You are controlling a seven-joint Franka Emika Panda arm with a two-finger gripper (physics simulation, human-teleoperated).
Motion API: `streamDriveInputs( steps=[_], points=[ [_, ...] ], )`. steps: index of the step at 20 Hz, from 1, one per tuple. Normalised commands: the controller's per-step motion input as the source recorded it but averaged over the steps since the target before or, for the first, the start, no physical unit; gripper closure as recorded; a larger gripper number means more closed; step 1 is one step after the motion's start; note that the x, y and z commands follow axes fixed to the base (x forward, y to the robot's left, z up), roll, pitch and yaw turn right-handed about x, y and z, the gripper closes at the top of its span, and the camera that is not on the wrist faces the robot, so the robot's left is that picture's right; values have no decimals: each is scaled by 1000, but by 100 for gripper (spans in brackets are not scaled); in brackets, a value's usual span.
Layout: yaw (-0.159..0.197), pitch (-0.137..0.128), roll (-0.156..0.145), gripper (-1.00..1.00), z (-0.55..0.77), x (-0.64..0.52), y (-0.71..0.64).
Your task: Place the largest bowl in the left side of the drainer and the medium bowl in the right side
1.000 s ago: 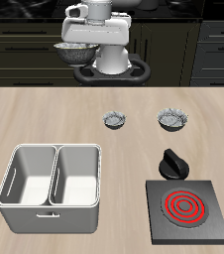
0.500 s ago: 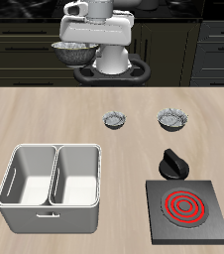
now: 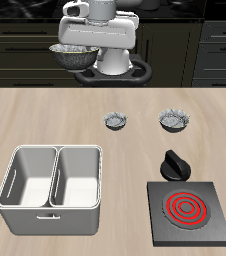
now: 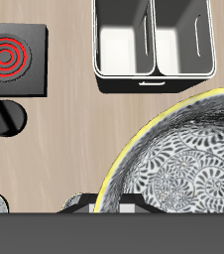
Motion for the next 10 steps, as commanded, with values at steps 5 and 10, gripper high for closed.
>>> streamDriveInputs(
  steps=[5, 10],
  points=[
    [-19, 12, -44, 100, 161, 520, -52],
    [-29, 38, -20, 100, 91, 579, -71]
  ],
)
